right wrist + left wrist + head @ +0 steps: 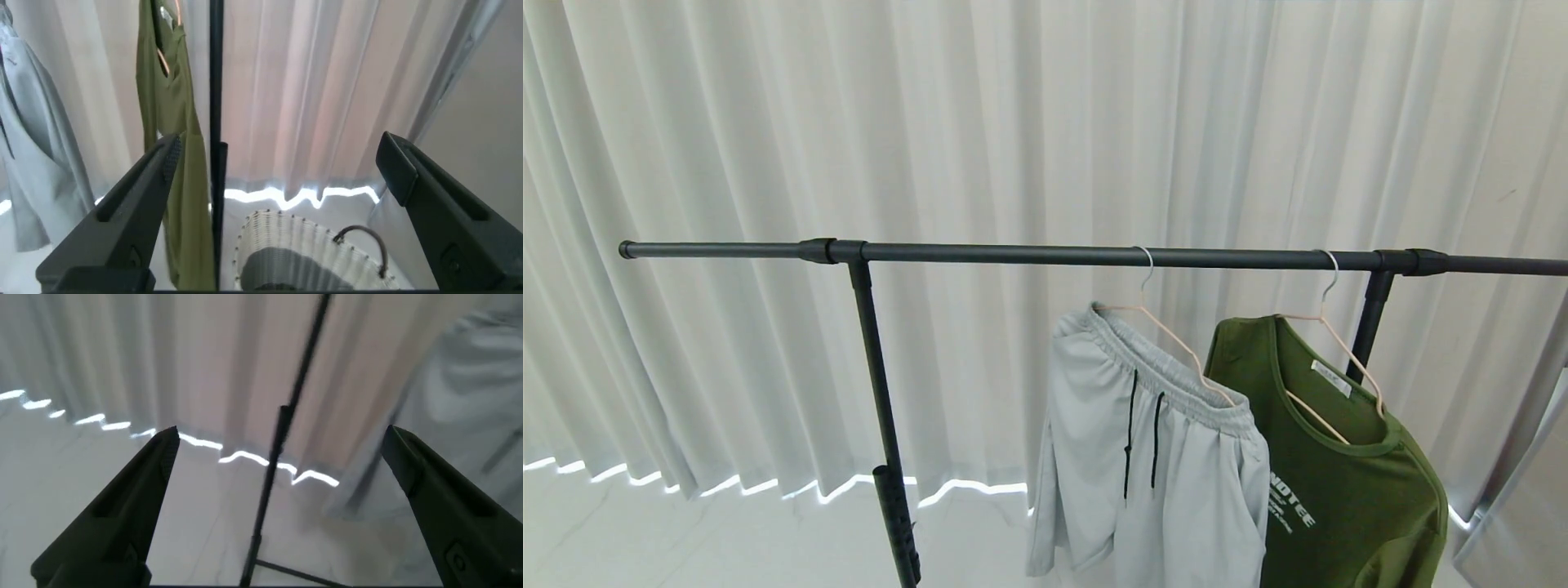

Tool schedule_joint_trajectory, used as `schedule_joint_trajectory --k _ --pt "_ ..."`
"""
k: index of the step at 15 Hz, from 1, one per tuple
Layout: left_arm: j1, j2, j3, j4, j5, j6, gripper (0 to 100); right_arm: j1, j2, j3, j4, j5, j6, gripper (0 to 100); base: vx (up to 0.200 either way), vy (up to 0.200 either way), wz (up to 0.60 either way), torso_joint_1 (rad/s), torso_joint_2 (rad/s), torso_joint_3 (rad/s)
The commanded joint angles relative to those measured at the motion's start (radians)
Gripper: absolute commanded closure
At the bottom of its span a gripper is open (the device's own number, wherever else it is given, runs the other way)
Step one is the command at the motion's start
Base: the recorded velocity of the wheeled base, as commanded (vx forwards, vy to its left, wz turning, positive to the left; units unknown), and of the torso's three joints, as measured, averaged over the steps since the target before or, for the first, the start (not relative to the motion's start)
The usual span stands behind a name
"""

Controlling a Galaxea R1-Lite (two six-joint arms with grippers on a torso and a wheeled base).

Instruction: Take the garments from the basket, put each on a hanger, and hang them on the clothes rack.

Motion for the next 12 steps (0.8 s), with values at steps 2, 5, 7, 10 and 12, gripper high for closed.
schedule_joint_trajectory --k 2,5,7,10,12 --pt "-0.003 -0.022 0.001 -0.002 -0.026 0.015 0 0.000 0.000 0.000 0.000 0.000 -0.008 0 0.000 0.000 0.00 0.000 0.00 0.000" --pt "-0.005 -0.013 0.001 -0.002 -0.039 0.018 0 0.000 0.000 0.000 0.014 0.058 -0.029 0 0.000 0.000 0.00 0.000 0.00 0.000" --pt "-0.003 -0.020 0.001 -0.004 -0.067 0.017 0 0.001 0.000 0.000 0.017 0.066 -0.037 0 0.000 0.000 0.00 0.000 0.00 0.000" --pt "-0.002 -0.023 0.083 -0.166 0.054 0.011 0 0.000 0.000 0.000 0.017 0.063 -0.029 0 0.000 0.000 0.00 0.000 0.00 0.000" --pt "-0.003 -0.022 0.092 -0.186 0.066 0.011 0 0.000 0.000 0.000 0.017 0.067 -0.040 0 0.000 0.000 0.00 0.000 0.00 0.000"
